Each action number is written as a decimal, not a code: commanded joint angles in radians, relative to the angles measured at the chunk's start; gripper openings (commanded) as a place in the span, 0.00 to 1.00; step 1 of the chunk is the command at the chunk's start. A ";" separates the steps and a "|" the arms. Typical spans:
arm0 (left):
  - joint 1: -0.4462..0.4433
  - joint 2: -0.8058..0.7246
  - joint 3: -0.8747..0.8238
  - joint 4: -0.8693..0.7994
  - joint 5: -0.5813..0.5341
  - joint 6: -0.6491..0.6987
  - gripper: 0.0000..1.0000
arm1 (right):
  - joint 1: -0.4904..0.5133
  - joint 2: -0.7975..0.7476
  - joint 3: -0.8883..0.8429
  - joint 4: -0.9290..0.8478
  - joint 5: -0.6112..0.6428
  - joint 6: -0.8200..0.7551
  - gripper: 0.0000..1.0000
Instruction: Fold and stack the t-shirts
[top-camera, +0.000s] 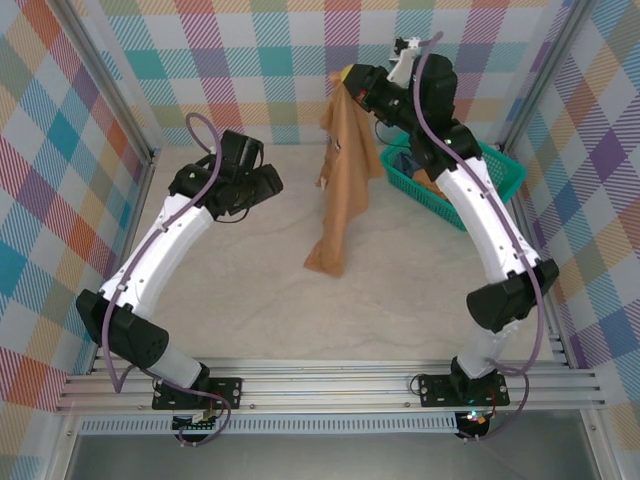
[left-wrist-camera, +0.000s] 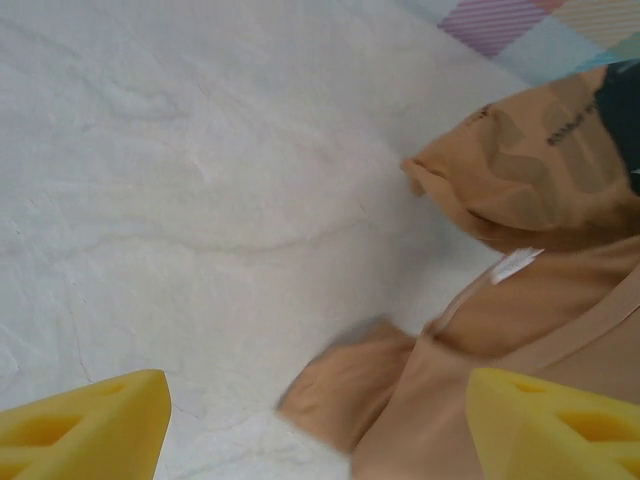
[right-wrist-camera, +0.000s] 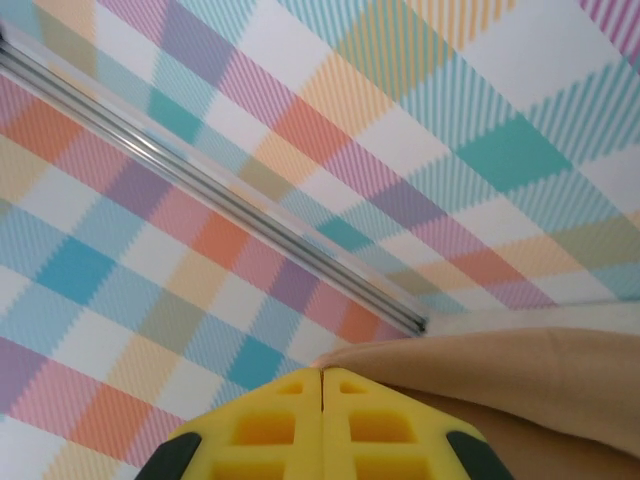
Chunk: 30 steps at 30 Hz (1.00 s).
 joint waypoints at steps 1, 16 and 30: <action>0.008 -0.046 -0.012 -0.047 -0.064 0.022 0.78 | 0.036 -0.167 -0.183 0.085 0.067 0.050 0.00; -0.069 0.056 -0.294 0.169 0.299 -0.160 0.64 | 0.122 -0.612 -1.256 -0.419 0.038 -0.124 0.11; -0.153 0.287 -0.406 0.408 0.402 -0.410 0.49 | 0.065 -0.139 -0.849 -0.413 0.183 -0.293 0.59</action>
